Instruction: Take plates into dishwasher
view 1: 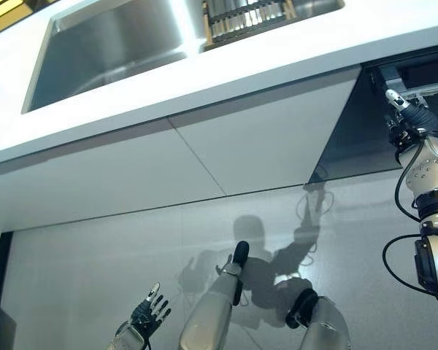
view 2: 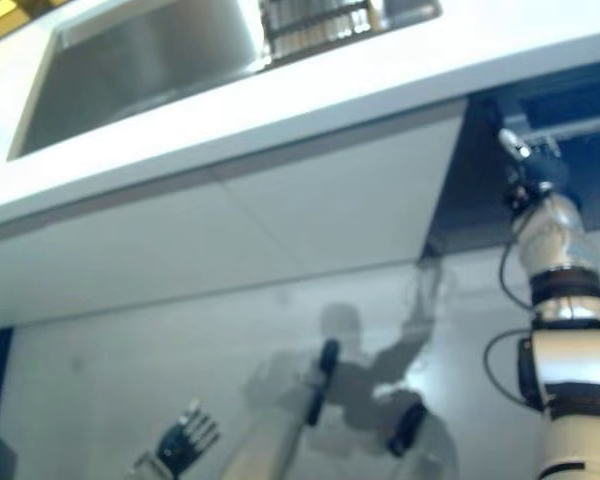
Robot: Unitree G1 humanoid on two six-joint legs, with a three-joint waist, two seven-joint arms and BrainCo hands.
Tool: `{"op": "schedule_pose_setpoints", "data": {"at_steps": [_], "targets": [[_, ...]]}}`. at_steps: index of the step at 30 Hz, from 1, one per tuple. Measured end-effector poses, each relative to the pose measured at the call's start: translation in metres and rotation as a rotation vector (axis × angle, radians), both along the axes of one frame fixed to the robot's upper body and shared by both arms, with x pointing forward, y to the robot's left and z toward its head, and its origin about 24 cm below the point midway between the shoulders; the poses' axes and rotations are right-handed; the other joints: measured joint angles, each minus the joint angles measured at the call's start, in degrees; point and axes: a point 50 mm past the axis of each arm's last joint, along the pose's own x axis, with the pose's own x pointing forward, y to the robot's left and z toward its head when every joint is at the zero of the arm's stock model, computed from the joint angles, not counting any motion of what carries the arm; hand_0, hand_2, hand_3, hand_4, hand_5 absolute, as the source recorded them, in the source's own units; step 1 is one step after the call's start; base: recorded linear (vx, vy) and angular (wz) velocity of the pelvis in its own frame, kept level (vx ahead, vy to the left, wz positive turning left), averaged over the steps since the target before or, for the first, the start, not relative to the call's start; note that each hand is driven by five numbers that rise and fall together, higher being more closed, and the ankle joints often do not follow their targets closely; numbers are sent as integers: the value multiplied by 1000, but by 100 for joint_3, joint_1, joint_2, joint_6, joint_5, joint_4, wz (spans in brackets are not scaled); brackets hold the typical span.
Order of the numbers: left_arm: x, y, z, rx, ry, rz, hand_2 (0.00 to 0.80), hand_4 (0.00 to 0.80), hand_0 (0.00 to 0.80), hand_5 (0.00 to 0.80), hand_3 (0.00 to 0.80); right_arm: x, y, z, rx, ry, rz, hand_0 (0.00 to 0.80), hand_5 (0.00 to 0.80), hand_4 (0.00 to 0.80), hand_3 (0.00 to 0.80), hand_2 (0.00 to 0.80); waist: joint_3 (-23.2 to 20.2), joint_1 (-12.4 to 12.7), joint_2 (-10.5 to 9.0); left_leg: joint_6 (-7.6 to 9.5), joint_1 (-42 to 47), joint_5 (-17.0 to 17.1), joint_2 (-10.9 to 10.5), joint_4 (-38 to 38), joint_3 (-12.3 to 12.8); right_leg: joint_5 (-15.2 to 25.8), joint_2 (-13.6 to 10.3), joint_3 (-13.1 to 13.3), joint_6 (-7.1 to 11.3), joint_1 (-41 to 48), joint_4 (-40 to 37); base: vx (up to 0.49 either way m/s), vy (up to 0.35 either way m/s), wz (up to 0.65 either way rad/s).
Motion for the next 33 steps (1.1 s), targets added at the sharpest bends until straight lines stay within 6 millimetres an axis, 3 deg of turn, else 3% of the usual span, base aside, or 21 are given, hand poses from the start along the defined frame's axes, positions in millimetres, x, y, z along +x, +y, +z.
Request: {"op": "schedule_pose_setpoints", "data": {"at_steps": [3, 7, 9, 12, 14, 16, 17, 19, 21, 24, 27, 30, 33], "targets": [[1, 5, 2, 15, -4, 1, 0, 0, 0, 0, 0, 2, 3, -11, -30, 69, 17, 0, 0, 0, 0, 0, 6, -10, -136, -6, 77, 4, 50, -30, 4, 40, 71, -2, 51, 114, -99, -95, -89, -1], [2, 20, 6, 64, -12, 17, 0, 0, 0, 0, 0, 1, 7, -47, -21, 195, 55, 0, 0, 0, 0, 0, -45, -3, -403, -129, 564, 94, 312, -407, 44, 142, 328, -25, 4, 545, -476, -50, -175, -14], [-1, 29, 7, 100, -10, 18, 0, 0, 0, 0, 0, -3, 11, -77, -3, 291, 82, 0, 0, 0, 0, 0, -146, -25, -579, -153, 855, 99, 500, -667, 111, 198, 538, -47, -35, 838, -759, -63, -209, -7], [-3, 34, 7, 133, -10, 25, 0, 0, 0, 0, 0, -21, 13, -139, 11, 472, 103, 0, 0, 0, 0, 0, -290, -106, -687, -212, 1277, 206, 922, -1021, 342, 370, 1042, -141, -171, 1452, -1437, -51, -83, 15], [-6, 34, 5, 136, 8, 33, 0, 0, 0, 0, 0, -34, 24, -175, 56, 546, 142, 0, 0, 0, 0, 0, -478, -192, -868, -51, 1346, 10, 1025, -1100, 714, 399, 1073, -152, -224, 1536, -1614, 39, 10, 5], [-9, 27, 0, 117, 32, 38, 0, 0, 0, 0, 0, -55, 26, -210, 82, 620, 161, 0, 0, 0, 0, 0, -650, -219, -918, 164, 1384, -118, 973, -672, 1187, 446, 1015, -164, -178, 1693, -1779, 43, 126, 9], [-14, 22, -5, 108, 57, 41, 0, 0, 0, 0, 0, -75, 25, -235, 99, 660, 159, 0, 0, 0, 0, 0, -768, -326, -903, 90, 1436, -126, 923, -499, 1512, 457, 945, -246, -89, 1895, -1875, 35, 269, 34], [-17, 12, -10, 105, 76, 17, 0, 0, 0, 0, 0, -117, 28, -280, 138, 743, 140, 0, 0, 0, 0, 0, -1144, -442, -906, 94, 1607, -119, 763, -614, 1611, 490, 865, -306, 29, 2165, -2156, 56, 356, 35], [-24, 6, -14, 123, 115, -19, 0, 0, 0, 0, 0, -141, 36, -303, 104, 799, 156, 0, 0, 0, 0, 0, -1438, -643, -819, 122, 1903, -82, 697, -1103, 1780, 603, 908, -421, 196, 2461, -2508, 41, 394, 29], [-38, 5, -20, 179, 182, -110, 0, 0, 0, 0, 0, -183, 54, -335, 111, 876, 183, 0, 0, 0, 0, 0, -1973, -804, -844, 194, 2210, 13, 566, -1693, 1781, 844, 1052, -484, 302, 2871, -3243, -43, 289, 27], [-50, 7, -25, 233, 254, -232, 0, 0, 0, 0, 0, -209, 80, -358, 182, 943, 207, 0, 0, 0, 0, 0, -2217, -959, -960, 223, 2232, 34, 402, -1747, 1673, 1040, 1055, -452, 402, 3124, -3656, -82, 279, 23], [-58, 5, -28, 273, 309, -377, 0, 0, 0, 0, 0, -234, 104, -378, 270, 1033, 218, 0, 0, 0, 0, 0, -2276, -979, -997, 335, 2275, -46, 331, -1768, 1559, 1054, 961, -436, 381, 3122, -3424, -31, 218, 25], [-71, 5, -32, 262, 363, -399, 0, 0, 0, 0, 0, -249, 114, -387, 314, 1108, 232, 0, 0, 0, 0, 0, -2311, -972, -925, 406, 2458, -100, 379, -1787, 1528, 1070, 860, -428, 346, 3083, -2996, -2, 145, 2]]}}
